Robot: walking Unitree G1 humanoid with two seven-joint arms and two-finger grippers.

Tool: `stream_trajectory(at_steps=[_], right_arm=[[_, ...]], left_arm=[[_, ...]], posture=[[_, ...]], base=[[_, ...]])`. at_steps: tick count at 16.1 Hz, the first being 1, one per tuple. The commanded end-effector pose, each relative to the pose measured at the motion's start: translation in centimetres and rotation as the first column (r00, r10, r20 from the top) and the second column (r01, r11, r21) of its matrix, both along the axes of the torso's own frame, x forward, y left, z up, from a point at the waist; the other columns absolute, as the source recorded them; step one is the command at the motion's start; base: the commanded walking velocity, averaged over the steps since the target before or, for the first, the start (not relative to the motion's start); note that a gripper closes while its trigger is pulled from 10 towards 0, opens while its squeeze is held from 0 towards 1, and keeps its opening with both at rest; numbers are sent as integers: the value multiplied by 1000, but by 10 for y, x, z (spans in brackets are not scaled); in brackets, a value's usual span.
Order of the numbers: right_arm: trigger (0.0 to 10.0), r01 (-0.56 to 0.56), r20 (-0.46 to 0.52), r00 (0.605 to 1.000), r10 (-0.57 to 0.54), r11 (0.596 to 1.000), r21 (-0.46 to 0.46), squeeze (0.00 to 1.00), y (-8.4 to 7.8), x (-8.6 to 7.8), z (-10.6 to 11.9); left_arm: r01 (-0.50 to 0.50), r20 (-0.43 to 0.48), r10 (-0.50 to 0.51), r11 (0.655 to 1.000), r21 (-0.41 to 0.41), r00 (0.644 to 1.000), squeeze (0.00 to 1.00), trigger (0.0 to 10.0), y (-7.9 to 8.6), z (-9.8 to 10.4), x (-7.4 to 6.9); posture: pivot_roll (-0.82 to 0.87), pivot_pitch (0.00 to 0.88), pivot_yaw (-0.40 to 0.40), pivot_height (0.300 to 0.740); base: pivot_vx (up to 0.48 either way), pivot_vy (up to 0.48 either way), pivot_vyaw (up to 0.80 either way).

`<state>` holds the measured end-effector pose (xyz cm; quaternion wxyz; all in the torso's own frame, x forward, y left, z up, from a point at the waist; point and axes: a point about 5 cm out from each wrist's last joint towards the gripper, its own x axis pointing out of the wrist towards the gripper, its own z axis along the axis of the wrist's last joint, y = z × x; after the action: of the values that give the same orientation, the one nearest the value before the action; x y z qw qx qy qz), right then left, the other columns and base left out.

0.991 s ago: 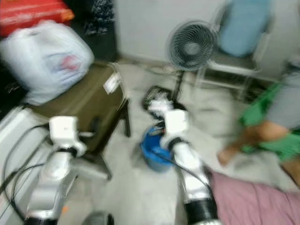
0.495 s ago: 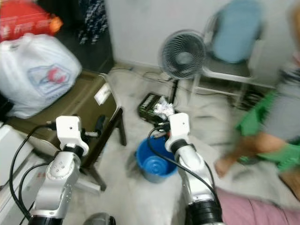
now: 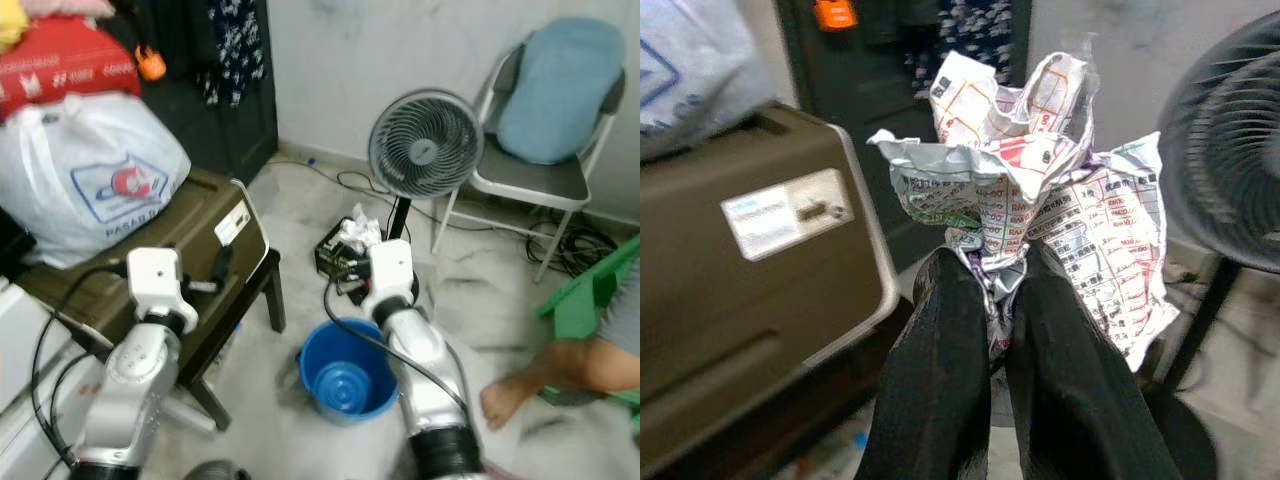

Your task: Clean up the room

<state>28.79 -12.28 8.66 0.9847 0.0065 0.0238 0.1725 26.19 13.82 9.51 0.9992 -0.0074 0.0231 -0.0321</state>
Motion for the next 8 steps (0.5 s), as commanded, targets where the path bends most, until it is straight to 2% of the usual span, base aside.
stream_trajectory(at_steps=[1, 8], right_arm=[[10000, 7, 12, 1000, -7, 1000, -15, 0, -2, 2, 2], [10000, 14, 14, 1000, -14, 1000, -8, 0, -1, 4, 2]], left_arm=[[5, 14, -5, 1000, -1, 1000, 0, 10000, -1, 3, 2], [2, 15, -2, 1000, 5, 1000, 0, 10000, 0, 3, 2]], posture=[[20, 26, -30, 740], [24, 25, -30, 740]], base=[[292, 0, 0], [287, 0, 0]])
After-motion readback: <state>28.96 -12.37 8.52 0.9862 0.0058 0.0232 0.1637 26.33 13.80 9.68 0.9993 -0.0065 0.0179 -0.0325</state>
